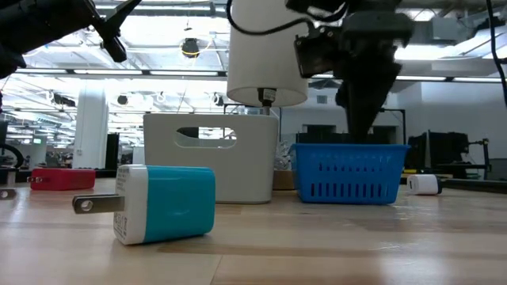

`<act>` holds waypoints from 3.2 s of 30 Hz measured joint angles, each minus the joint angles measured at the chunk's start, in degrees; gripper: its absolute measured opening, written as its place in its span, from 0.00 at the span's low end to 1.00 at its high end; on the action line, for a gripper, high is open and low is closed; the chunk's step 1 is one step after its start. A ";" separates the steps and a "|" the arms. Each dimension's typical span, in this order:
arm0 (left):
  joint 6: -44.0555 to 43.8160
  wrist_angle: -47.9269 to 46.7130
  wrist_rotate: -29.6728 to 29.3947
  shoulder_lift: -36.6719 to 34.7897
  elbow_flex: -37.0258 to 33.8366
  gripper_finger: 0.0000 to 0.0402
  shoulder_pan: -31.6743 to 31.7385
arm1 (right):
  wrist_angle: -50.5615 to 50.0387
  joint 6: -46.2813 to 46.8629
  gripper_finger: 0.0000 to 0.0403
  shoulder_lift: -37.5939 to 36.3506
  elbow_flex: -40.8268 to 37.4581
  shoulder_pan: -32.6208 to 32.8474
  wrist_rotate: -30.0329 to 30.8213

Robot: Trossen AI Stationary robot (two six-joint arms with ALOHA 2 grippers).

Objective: Pick & Place Office items
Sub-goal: Put the black digital clock into the blue bin

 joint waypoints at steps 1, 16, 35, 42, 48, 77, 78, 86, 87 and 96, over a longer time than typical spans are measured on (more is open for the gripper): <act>0.70 0.00 -0.01 0.00 0.00 0.44 0.00 | 0.12 0.83 0.47 -0.02 0.00 0.91 -0.01; 8.27 -3.60 -4.32 -0.01 1.79 0.44 0.02 | -7.33 29.90 0.46 -10.83 -0.04 17.80 10.66; 18.02 -67.42 -22.28 4.79 35.41 0.44 16.28 | -31.60 71.24 0.46 -24.21 0.00 35.16 34.38; 13.12 -84.19 -10.63 12.41 43.37 0.44 29.85 | -31.86 74.02 0.46 -24.91 0.06 36.65 38.55; 12.56 -84.00 -7.76 22.26 46.71 0.44 35.31 | -31.99 79.01 0.46 -27.01 0.09 40.04 43.81; 14.45 -90.76 6.23 56.83 64.87 0.84 48.09 | -36.12 88.81 0.46 -32.95 0.15 41.04 49.64; 14.18 -91.03 6.25 57.66 65.05 0.85 48.09 | -36.17 88.76 0.46 -33.41 0.15 40.76 49.97; 14.18 -93.88 6.28 63.79 65.90 0.85 48.09 | -36.30 87.41 0.46 -36.79 0.15 39.68 52.47; 14.35 -93.68 6.28 64.24 65.90 0.85 48.09 | -36.30 87.26 0.46 -37.11 0.15 39.62 52.55; 16.00 -93.39 4.81 68.38 65.90 0.84 47.60 | -36.10 85.69 0.46 -38.22 0.15 38.39 54.18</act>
